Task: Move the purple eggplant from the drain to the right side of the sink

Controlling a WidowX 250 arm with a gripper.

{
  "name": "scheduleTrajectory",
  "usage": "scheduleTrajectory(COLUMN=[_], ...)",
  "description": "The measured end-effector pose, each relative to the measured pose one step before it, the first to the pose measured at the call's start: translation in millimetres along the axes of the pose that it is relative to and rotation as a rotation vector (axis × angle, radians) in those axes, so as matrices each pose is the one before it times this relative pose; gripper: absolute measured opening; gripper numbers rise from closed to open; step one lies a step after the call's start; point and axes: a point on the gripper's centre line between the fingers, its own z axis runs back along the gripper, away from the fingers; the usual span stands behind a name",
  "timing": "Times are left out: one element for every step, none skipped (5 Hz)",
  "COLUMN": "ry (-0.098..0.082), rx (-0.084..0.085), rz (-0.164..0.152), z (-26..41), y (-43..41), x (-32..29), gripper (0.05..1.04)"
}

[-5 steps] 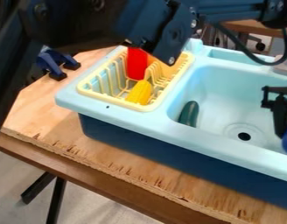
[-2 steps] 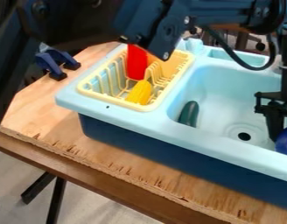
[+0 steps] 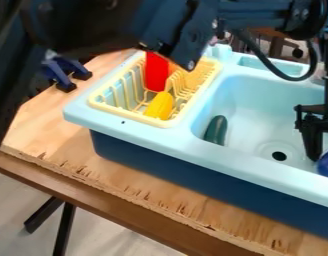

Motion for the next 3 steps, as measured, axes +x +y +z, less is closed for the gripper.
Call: scheduleTrajectory(ry=[-0.0164, -0.075, -0.0973], rx=[0.0351, 0.002, 0.0428], rz=[0.006, -0.0685, -0.0269], z=[3.59, 22.34, 39.99], y=[-2.52, -5.94, 1.94], x=[-11.05, -13.26, -16.5], gripper=[1.001, 1.001, 1.001])
